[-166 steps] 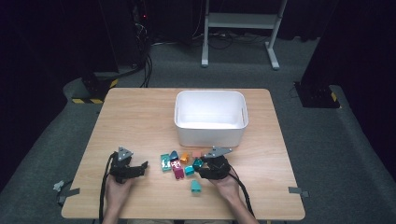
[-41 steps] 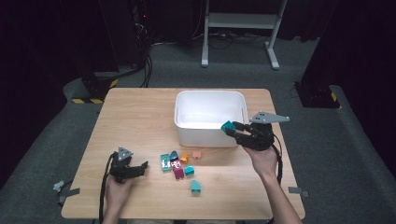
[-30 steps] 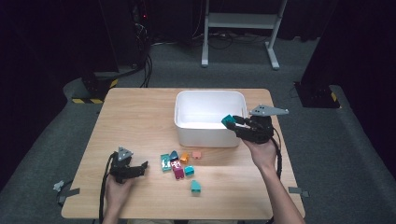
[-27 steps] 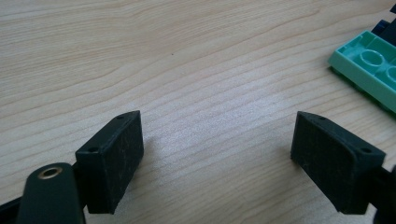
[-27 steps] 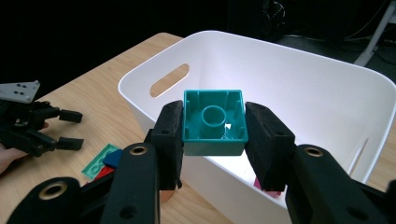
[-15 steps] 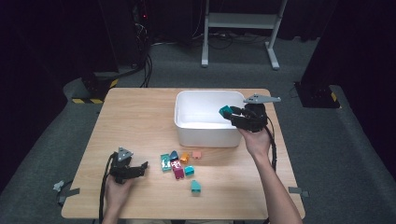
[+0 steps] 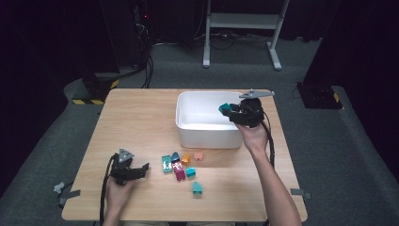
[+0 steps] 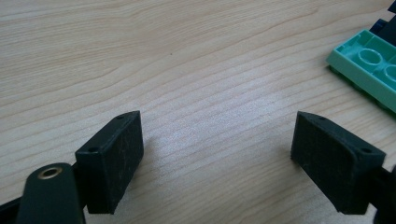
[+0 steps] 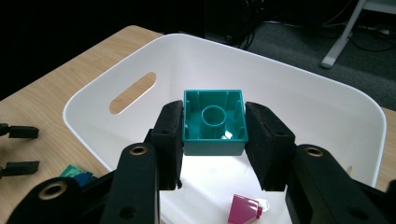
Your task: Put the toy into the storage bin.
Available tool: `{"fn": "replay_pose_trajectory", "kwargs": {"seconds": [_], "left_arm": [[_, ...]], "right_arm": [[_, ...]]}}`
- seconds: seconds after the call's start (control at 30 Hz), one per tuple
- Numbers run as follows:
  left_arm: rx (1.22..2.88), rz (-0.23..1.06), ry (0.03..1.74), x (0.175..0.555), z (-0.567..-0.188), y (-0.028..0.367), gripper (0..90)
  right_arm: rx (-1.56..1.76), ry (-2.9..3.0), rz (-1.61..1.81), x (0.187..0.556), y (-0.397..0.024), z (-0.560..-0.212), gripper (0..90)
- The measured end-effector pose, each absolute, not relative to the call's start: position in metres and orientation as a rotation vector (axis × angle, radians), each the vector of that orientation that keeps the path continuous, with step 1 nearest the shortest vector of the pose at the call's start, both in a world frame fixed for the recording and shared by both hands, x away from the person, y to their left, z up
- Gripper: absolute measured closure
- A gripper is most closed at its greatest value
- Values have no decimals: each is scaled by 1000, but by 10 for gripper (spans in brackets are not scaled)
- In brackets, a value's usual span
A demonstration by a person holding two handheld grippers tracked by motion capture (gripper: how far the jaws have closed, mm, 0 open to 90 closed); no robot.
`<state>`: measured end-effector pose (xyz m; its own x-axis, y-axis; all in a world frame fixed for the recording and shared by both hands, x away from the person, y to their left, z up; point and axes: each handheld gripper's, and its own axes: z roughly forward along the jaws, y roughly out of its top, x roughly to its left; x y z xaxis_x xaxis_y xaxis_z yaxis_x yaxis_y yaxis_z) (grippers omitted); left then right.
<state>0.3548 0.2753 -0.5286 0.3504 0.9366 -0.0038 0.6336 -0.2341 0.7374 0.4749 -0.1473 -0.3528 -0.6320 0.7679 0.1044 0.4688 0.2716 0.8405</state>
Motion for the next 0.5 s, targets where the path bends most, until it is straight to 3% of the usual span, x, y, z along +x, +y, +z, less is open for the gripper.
{"fn": "replay_pose_trajectory", "kwargs": {"seconds": [0.2,0.5], "left_arm": [[1966,596,1364,355,-529,275,171],[1963,597,1365,355,-529,275,171]], "right_arm": [[1161,2220,1259,487,-142,-366,583],[1173,2228,1303,478,-150,-375,467]]}}
